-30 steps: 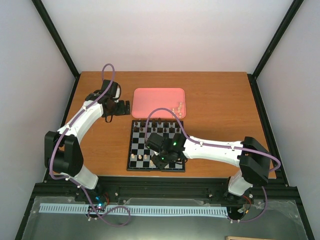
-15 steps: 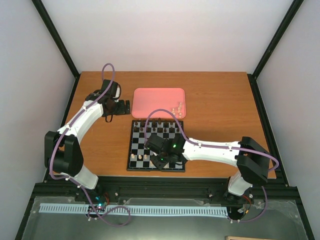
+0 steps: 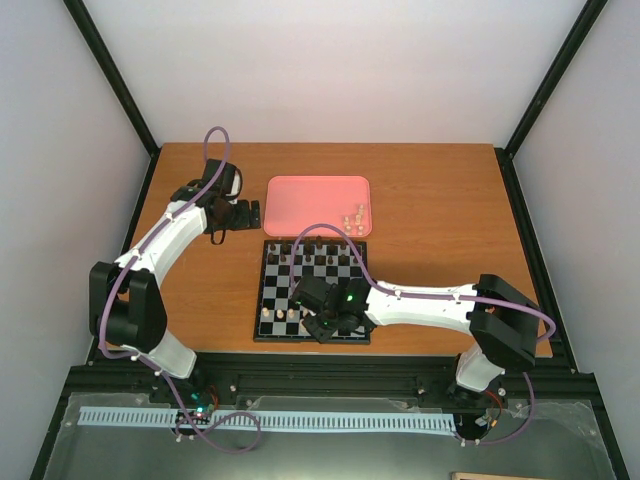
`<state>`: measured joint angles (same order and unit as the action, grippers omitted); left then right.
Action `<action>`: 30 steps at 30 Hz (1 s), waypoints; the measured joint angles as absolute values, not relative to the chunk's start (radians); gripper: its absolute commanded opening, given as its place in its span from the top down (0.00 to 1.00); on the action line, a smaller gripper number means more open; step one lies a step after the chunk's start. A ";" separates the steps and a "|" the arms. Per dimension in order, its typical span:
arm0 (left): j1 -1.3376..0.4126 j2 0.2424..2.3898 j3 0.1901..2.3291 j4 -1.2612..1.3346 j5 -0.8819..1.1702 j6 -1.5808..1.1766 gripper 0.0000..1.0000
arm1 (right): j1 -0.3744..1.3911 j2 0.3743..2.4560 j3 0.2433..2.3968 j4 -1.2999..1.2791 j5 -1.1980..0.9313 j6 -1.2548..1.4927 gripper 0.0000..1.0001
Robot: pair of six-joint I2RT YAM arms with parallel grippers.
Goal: Set up the chess pieces on the board
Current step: Place the chess piece on the chessboard.
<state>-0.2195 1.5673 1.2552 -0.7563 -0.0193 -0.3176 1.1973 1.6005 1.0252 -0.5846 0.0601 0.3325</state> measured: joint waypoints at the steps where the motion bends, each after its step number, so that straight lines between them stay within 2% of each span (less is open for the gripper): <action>1: -0.220 1.567 1.255 -0.756 -0.019 -0.318 0.00 | 1.197 1.600 1.024 -0.582 0.061 0.332 0.85; 22: -0.220 1.580 1.255 -0.756 -0.019 -0.317 0.00 | 1.198 1.602 1.008 -0.562 0.055 0.322 0.83; 24: -0.220 1.580 1.255 -0.756 -0.019 -0.317 0.00 | 1.198 1.603 1.005 -0.560 0.049 0.321 0.81; 28: -0.220 1.580 1.255 -0.756 -0.019 -0.317 0.00 | 1.198 1.604 1.005 -0.551 0.039 0.316 0.64; 30: -0.220 1.581 1.255 -0.756 -0.019 -0.317 0.00 | 1.199 1.607 1.005 -0.547 0.034 0.310 0.63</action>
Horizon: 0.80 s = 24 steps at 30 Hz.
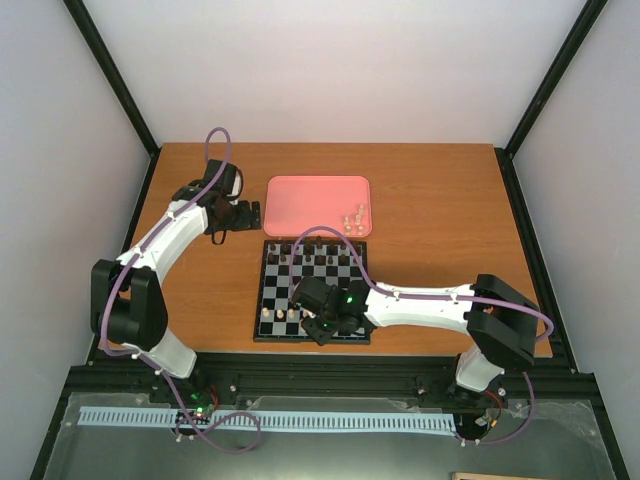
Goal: Set up the chess pieces on the board
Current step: Place the chess piece on the chessboard.
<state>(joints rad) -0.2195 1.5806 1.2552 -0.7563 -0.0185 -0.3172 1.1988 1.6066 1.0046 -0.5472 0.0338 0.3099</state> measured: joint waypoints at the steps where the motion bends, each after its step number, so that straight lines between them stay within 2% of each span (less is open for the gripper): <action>1: -0.220 1.581 1.255 -0.756 -0.019 -0.317 0.00 | 1.199 1.607 1.005 -0.545 0.032 0.311 0.62; 12: -0.220 1.581 1.255 -0.756 -0.018 -0.317 0.00 | 1.200 1.605 1.028 -0.612 0.085 0.311 0.53; 18: -0.220 1.581 1.255 -0.757 -0.016 -0.317 0.00 | 1.200 1.558 1.191 -0.747 0.172 0.307 0.47; 24: -0.220 1.581 1.256 -0.757 -0.008 -0.318 0.00 | 1.085 1.531 1.330 -0.793 0.200 0.287 0.51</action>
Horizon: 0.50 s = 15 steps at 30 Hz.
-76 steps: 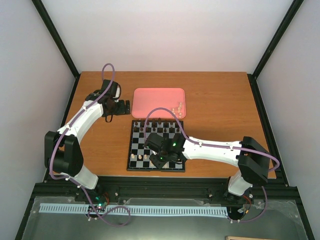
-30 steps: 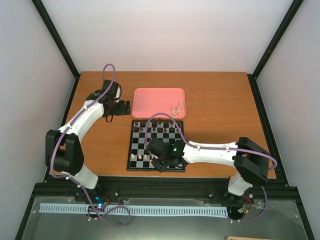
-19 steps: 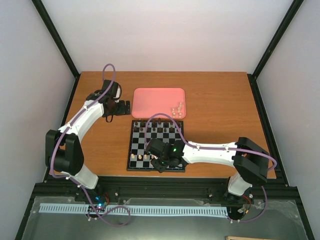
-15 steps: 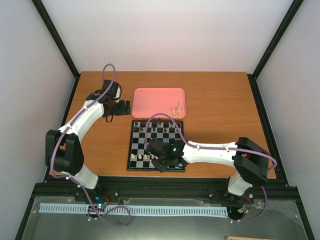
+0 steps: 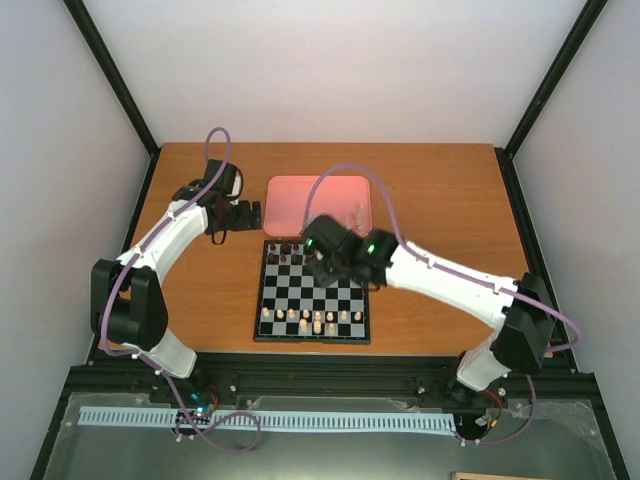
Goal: Set up the chess pieces on the board
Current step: Place the chess piece on the chessboard, then pick up the chess piece from the storage box.
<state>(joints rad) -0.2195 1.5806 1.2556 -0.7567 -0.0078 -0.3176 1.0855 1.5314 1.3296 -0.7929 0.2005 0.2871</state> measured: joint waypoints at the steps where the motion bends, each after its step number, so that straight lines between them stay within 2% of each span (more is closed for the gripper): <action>1: -0.220 1.581 1.256 -0.757 -0.004 -0.318 0.00 | 1.035 1.540 1.342 -0.794 0.196 0.281 0.53; 7: -0.220 1.582 1.266 -0.758 0.007 -0.318 0.00 | 0.747 1.776 1.550 -0.807 0.204 0.243 0.59; 10: -0.220 1.582 1.274 -0.757 0.007 -0.318 0.00 | 0.659 1.924 1.668 -0.806 0.208 0.227 0.64; 15: -0.220 1.587 1.274 -0.757 0.009 -0.318 0.00 | 0.563 2.095 1.812 -0.819 0.210 0.218 0.64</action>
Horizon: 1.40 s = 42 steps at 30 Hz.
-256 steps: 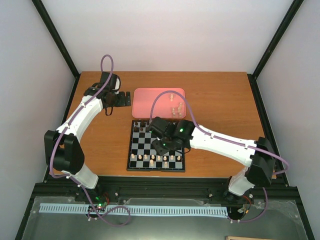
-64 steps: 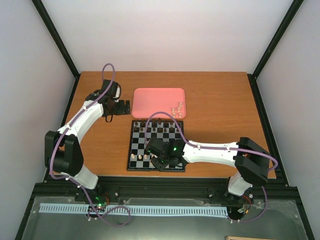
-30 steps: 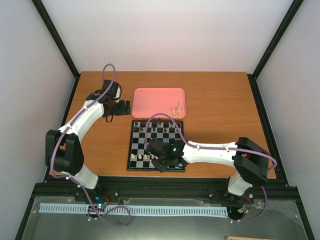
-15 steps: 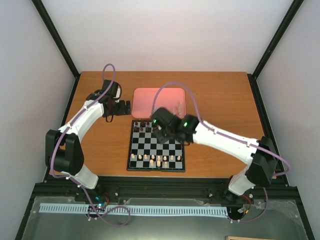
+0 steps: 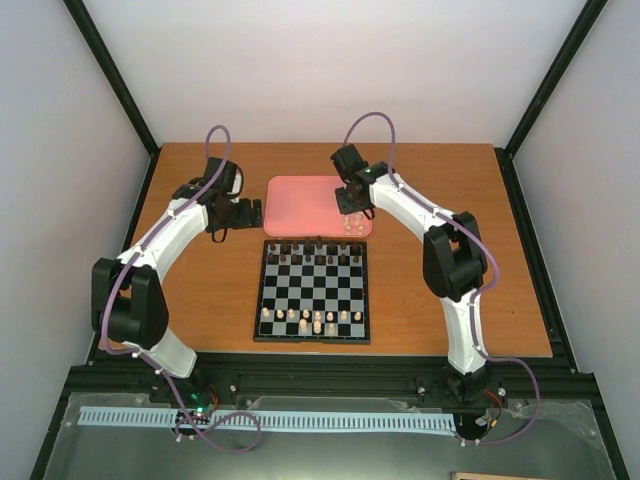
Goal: Set up the chess pieces on the board
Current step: Pick up the chess piece from the storage box.
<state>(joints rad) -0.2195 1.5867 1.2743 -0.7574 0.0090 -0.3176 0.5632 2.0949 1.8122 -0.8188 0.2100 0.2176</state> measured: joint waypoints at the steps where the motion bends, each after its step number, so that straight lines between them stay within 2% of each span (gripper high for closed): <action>1: -0.220 1.590 1.274 -0.758 0.010 -0.318 0.00 | 0.545 2.122 1.839 -0.820 0.210 0.217 0.64; 11: -0.220 1.642 1.277 -0.758 0.010 -0.317 0.00 | 0.462 2.291 2.026 -0.837 0.170 0.205 0.64; 25: -0.220 1.652 1.280 -0.758 0.010 -0.317 0.00 | 0.448 2.334 2.038 -0.881 0.141 0.205 0.66; 32: -0.220 1.652 1.281 -0.759 0.009 -0.317 0.00 | 0.434 2.378 2.051 -0.894 0.124 0.205 0.71; 42: -0.220 1.652 1.286 -0.760 0.007 -0.317 0.00 | 0.426 2.408 2.079 -0.902 0.097 0.199 0.88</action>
<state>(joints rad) -0.2195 1.6520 1.2858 -0.7597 0.0067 -0.3168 0.4259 2.4081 2.0792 -0.9020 0.0975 0.1989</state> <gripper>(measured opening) 0.998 0.153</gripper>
